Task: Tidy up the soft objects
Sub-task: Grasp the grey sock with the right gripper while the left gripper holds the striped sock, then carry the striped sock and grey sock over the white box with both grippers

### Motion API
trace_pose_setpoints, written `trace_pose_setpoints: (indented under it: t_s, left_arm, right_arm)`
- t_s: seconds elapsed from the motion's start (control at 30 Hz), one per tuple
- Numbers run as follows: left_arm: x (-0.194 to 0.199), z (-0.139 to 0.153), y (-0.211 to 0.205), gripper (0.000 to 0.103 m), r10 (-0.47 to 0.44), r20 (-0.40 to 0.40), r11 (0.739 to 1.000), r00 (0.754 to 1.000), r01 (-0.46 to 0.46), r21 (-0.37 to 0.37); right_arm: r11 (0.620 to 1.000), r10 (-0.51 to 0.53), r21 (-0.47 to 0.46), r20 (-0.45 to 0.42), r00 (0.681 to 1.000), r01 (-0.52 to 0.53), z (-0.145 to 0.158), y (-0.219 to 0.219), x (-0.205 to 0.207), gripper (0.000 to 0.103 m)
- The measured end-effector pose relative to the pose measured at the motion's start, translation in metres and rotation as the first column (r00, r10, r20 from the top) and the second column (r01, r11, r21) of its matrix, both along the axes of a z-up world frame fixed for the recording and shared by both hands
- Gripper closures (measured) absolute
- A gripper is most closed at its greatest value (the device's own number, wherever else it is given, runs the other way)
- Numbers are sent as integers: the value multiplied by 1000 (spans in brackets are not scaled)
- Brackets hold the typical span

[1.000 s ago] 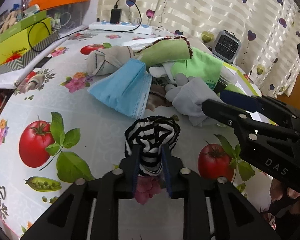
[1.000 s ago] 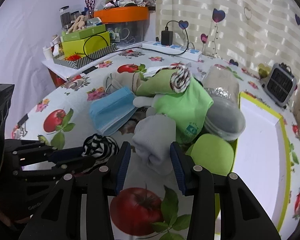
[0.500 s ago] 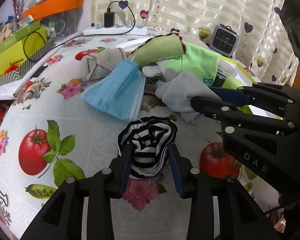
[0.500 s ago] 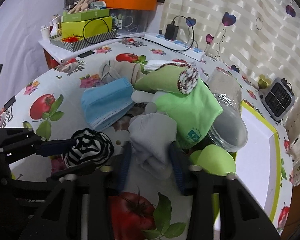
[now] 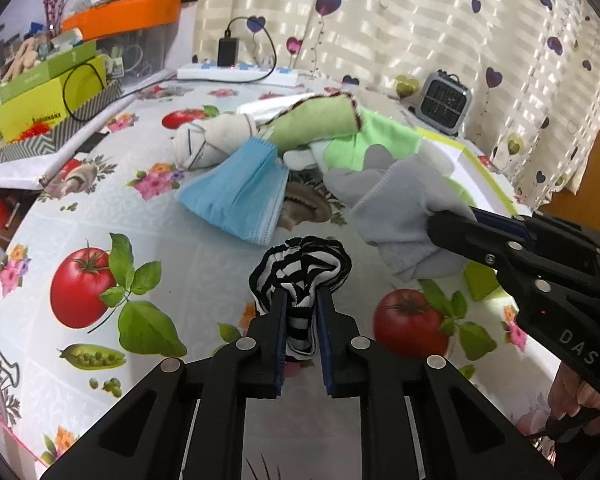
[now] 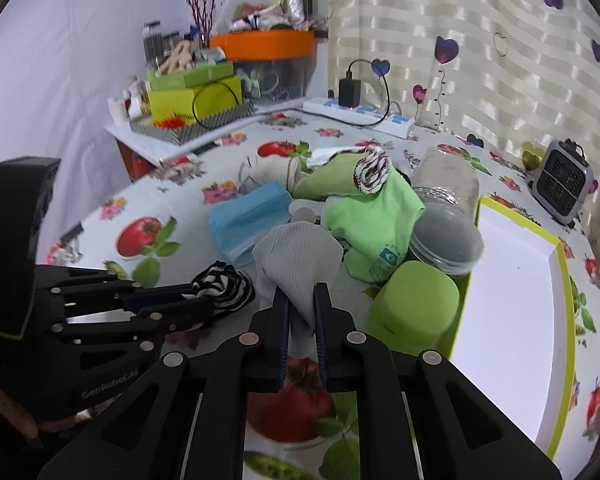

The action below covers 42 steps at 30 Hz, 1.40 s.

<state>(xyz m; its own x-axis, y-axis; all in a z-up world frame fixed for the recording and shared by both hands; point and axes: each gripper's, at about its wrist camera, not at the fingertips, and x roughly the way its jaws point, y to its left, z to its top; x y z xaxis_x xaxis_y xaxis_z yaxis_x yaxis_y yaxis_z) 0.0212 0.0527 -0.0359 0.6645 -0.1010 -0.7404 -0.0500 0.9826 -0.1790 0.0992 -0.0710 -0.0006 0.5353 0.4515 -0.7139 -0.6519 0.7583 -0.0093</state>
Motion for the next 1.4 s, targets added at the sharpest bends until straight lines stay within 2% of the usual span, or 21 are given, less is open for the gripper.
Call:
trace_pose_setpoints:
  t_s: [0.4, 0.63, 0.87, 1.17, 1.4]
  left_arm:
    - [-14, 42, -28, 90, -36, 102, 999, 994, 35, 10]
    - [-7, 63, -56, 90, -105, 155, 994, 982, 104, 13]
    - [6, 75, -89, 90, -190, 178, 982, 965, 189, 21]
    - [32, 71, -137, 90, -299, 159, 954, 941, 300, 23]
    - [61, 49, -165, 89, -348, 96, 937, 932, 349, 15]
  right_arm:
    - [985, -54, 167, 34, 998, 47, 35, -50, -27, 91]
    - [967, -148, 219, 63, 987, 131, 52, -89, -33, 91]
    - [935, -275, 249, 58, 960, 253, 54, -137, -26, 91]
    - [897, -381, 248, 11, 925, 366, 41, -179, -12, 91]
    - [881, -415, 219, -63, 907, 419, 18, -197, 6, 91]
